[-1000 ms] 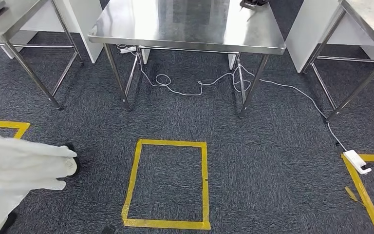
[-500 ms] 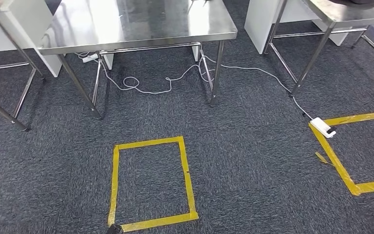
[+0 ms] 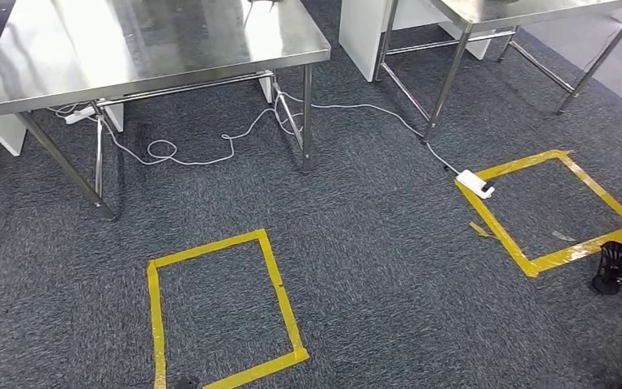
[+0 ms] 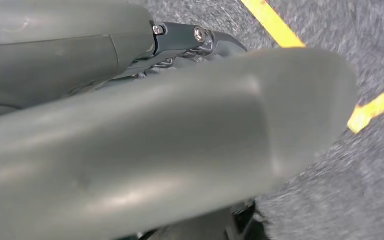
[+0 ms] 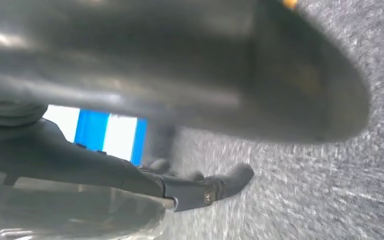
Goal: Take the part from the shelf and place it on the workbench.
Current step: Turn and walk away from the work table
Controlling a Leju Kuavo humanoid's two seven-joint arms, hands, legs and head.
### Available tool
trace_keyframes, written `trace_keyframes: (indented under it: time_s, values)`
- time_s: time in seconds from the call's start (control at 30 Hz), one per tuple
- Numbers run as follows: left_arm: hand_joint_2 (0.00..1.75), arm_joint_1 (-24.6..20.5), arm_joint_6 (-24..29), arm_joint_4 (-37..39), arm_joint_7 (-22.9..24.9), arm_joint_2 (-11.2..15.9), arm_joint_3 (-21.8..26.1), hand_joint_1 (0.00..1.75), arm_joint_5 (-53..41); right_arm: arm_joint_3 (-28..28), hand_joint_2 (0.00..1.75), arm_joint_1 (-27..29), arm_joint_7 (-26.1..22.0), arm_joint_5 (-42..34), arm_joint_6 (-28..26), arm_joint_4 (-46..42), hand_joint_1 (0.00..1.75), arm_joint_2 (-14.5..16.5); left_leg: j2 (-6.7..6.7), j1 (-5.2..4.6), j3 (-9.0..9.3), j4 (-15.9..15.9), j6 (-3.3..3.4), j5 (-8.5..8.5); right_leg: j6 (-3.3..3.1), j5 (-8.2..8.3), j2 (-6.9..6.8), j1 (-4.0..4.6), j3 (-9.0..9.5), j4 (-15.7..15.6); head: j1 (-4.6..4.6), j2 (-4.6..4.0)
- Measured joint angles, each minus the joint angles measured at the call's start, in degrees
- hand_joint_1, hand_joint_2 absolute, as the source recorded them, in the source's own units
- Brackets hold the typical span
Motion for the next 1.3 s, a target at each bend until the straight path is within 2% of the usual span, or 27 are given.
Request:
trace_keyframes:
  time_s: [0.07,0.1,0.13,0.17,0.23,0.3,0.37,0.4,0.47,0.53,0.57,0.6,0.63,0.67,0.7,0.77,0.83,0.9,0.97,1.03,1.1,1.13,1.17,1.2,1.23,1.27,1.3]
  values:
    - [0.00,0.21,0.01,0.01,0.01,-0.02,0.01,0.00,0.01,-0.15,0.00,0.00,-0.22,0.02,-0.07,0.01,0.00,0.04,1.91,-0.09,-0.20,0.01,0.07,0.00,0.15,-2.96,-1.29,-0.39,-3.48,7.15,0.15,0.00]
    - [0.00,0.27,0.03,0.01,-0.01,-0.04,0.01,0.00,0.01,-0.20,0.00,0.10,-0.33,0.06,-0.10,0.01,0.00,0.04,2.83,-0.08,-0.27,0.03,0.05,0.00,0.52,-3.55,-1.48,-0.63,-4.32,9.21,0.13,0.00]
    - [0.00,0.29,0.05,0.01,-0.02,-0.06,0.01,0.00,0.02,-0.22,0.00,0.23,-0.41,0.13,-0.12,0.01,0.00,0.03,3.68,-0.03,-0.31,0.04,-0.01,-0.02,1.10,-3.26,-1.71,-0.87,-3.93,9.08,0.18,0.00]
    - [0.00,0.30,0.09,0.01,-0.04,-0.09,0.01,0.00,0.02,-0.25,0.00,0.37,-0.45,0.19,-0.16,0.01,0.00,0.01,4.47,0.05,-0.28,0.06,-0.14,-0.05,1.78,-2.21,-2.14,-1.12,-2.28,6.58,0.17,0.00]
    - [0.00,0.29,0.20,0.01,-0.04,-0.12,0.01,0.00,0.02,-0.27,0.00,0.47,-0.56,0.24,-0.27,0.01,0.00,0.09,5.88,-0.01,-0.04,0.13,-0.76,-0.26,2.73,0.31,-4.63,-1.43,2.63,-1.62,0.29,0.00]
    - [0.00,0.25,0.43,0.01,0.25,-0.09,0.01,0.00,0.02,-0.33,0.00,0.47,-0.67,0.21,-0.37,0.02,0.00,0.30,7.05,-0.32,0.32,0.21,-1.65,-0.55,2.32,1.42,-6.42,-1.13,5.20,-6.17,0.21,0.00]
    - [0.00,0.16,0.81,0.01,1.74,-0.11,0.00,0.00,0.00,-0.55,0.00,0.72,-0.70,0.21,-0.43,0.05,0.00,0.46,8.15,-0.36,0.72,0.13,-2.37,-0.71,1.36,1.49,-5.57,-0.73,4.90,-6.41,-0.01,0.00]
    - [0.00,0.13,1.04,0.01,2.80,-0.16,-0.01,0.00,-0.03,-0.67,0.00,0.89,-0.70,0.22,-0.50,0.08,0.00,0.52,8.00,-0.15,0.83,0.25,-2.78,-0.94,0.92,1.56,-4.90,-1.05,4.85,-6.43,-0.09,0.00]
    - [0.00,0.21,1.51,0.04,4.47,-0.22,-0.03,0.00,-0.10,-0.85,0.00,1.06,-0.70,0.28,-0.69,0.09,0.00,0.66,5.34,0.29,-0.02,2.72,-3.33,-3.12,-0.07,1.88,-3.61,-1.52,4.92,-6.57,-0.26,0.00]
    - [0.00,0.57,1.71,0.13,5.13,-0.23,-0.04,0.00,-0.14,-0.98,0.00,1.08,-0.70,0.33,-0.84,0.10,0.00,0.89,1.88,0.46,-3.05,9.77,-3.38,-7.37,-0.89,2.19,-2.29,-1.37,4.85,-6.59,-0.42,0.00]
    - [0.00,0.79,1.73,0.17,5.38,-0.23,-0.04,0.00,-0.15,-1.03,0.00,1.10,-0.70,0.36,-0.86,0.11,0.00,1.00,1.14,0.46,-4.84,13.70,-3.30,-9.12,-1.19,2.30,-1.54,-1.14,4.76,-6.57,-0.45,0.00]
    - [0.00,0.97,1.74,0.21,5.89,-0.23,-0.05,0.00,-0.21,-1.07,0.00,1.14,-0.69,0.43,-0.84,0.13,0.00,1.08,0.86,0.46,-6.13,16.38,-3.24,-9.88,-1.28,2.35,-0.76,-0.94,4.71,-6.55,-0.45,0.00]
    - [0.00,1.07,1.75,0.23,7.01,-0.23,-0.14,0.00,-0.36,-1.09,0.00,1.20,-0.61,0.61,-0.74,0.16,0.00,1.14,0.75,0.47,-6.49,16.90,-3.13,-9.34,-1.32,2.39,0.08,-0.81,4.72,-6.52,-0.45,0.00]
    - [0.00,1.14,1.75,0.25,8.47,-0.23,-0.30,0.00,-0.52,-1.10,0.00,1.26,-0.45,0.83,-0.58,0.18,0.00,1.17,0.60,0.47,-5.80,15.19,-2.97,-7.75,-1.35,2.42,0.90,-0.74,4.76,-6.47,-0.45,0.00]
    - [0.00,1.22,1.69,0.27,9.98,-0.23,-0.52,0.00,-0.72,-1.11,0.00,1.29,-0.22,1.05,-0.38,0.20,0.00,1.20,-0.07,0.49,-4.27,11.75,-2.74,-5.54,-1.33,2.42,1.74,-0.71,4.79,-6.37,-0.45,0.00]
    - [0.00,1.51,1.38,0.42,11.90,-0.16,-0.98,0.00,-0.93,-1.11,0.00,1.26,0.27,1.26,0.05,0.20,0.00,1.36,-2.81,0.56,-1.14,4.67,-2.23,-2.33,-1.14,2.44,3.24,-0.55,4.62,-6.05,-0.44,0.00]
    - [0.00,1.73,1.14,0.56,13.04,-0.09,-1.27,0.00,-1.10,-1.16,0.00,1.33,0.51,1.25,0.24,0.20,0.00,1.63,-4.22,0.38,-0.05,1.95,-1.90,-1.76,-0.53,2.63,4.43,-0.46,4.05,-5.88,-0.43,0.00]
    - [0.00,1.76,1.13,0.58,14.91,-0.09,-1.46,0.00,-1.21,-1.40,0.00,1.55,0.56,1.17,0.24,0.21,0.00,1.88,-2.95,0.17,0.08,1.40,-1.33,-1.36,0.40,3.03,5.38,-0.53,3.34,-6.00,-0.41,0.00]
    - [0.00,1.76,0.90,0.58,16.81,-0.07,-1.66,0.00,-1.07,-1.78,0.00,1.67,0.40,1.02,0.19,0.22,0.00,2.07,-1.42,0.21,0.24,0.62,-0.50,-0.69,0.71,2.19,3.42,-0.39,1.98,-4.23,-0.25,0.00]
    - [0.00,1.80,0.61,0.66,18.61,-0.01,-1.89,0.00,-0.79,-2.08,0.00,1.65,0.20,1.13,0.14,0.22,0.00,2.25,0.43,0.09,0.21,0.29,-0.10,-0.43,0.35,-0.89,0.00,-0.33,-1.18,1.94,-0.02,0.00]
    - [0.00,1.85,0.56,0.79,20.47,0.06,-2.06,0.00,-0.55,-2.24,0.00,1.66,0.51,1.50,0.25,0.22,0.00,2.38,2.41,-0.10,0.06,0.32,-0.04,-0.44,0.47,-3.61,-1.29,-0.55,-4.45,8.84,0.09,0.00]
    - [0.00,1.85,0.56,0.83,21.22,0.09,-2.14,0.00,-0.39,-2.32,0.00,1.74,0.84,1.67,0.47,0.22,0.00,2.40,3.33,-0.12,0.01,0.33,-0.07,-0.46,0.87,-3.82,-1.51,-0.69,-4.78,9.99,0.10,0.00]
    - [0.00,1.83,0.55,0.86,21.77,0.12,-2.19,0.00,-0.25,-2.41,0.00,1.84,1.19,1.77,0.78,0.22,0.00,2.39,4.15,-0.09,0.00,0.34,-0.14,-0.50,1.42,-3.21,-1.78,-0.86,-3.85,8.82,0.13,0.00]
    - [0.00,1.80,0.51,0.86,22.16,0.13,-2.24,0.00,-0.11,-2.50,0.00,1.94,1.44,1.83,1.09,0.22,0.00,2.37,4.90,-0.04,0.05,0.35,-0.26,-0.55,2.00,-2.05,-2.38,-1.04,-1.79,5.56,0.11,0.00]
    - [0.00,1.78,0.41,0.86,22.50,0.15,-2.27,0.00,0.09,-2.59,0.00,1.98,1.58,1.86,1.38,0.22,0.00,2.38,5.61,-0.08,0.20,0.39,-0.50,-0.66,2.40,-0.83,-3.77,-1.19,0.88,1.14,0.16,0.00]
    - [0.00,1.79,0.25,0.86,22.81,0.18,-2.27,0.00,0.35,-2.67,0.00,1.92,1.63,1.86,1.55,0.22,0.00,2.42,6.27,-0.19,0.34,0.45,-0.86,-0.84,2.54,0.22,-5.11,-1.06,3.16,-2.57,0.18,0.00]
    - [0.00,1.77,-0.02,0.87,23.19,0.23,-2.27,0.00,0.69,-2.76,0.00,1.86,1.64,1.86,1.67,0.22,0.00,2.50,6.88,-0.33,0.55,0.50,-1.27,-1.00,2.34,0.89,-6.04,-0.93,4.58,-5.05,0.08,0.00]
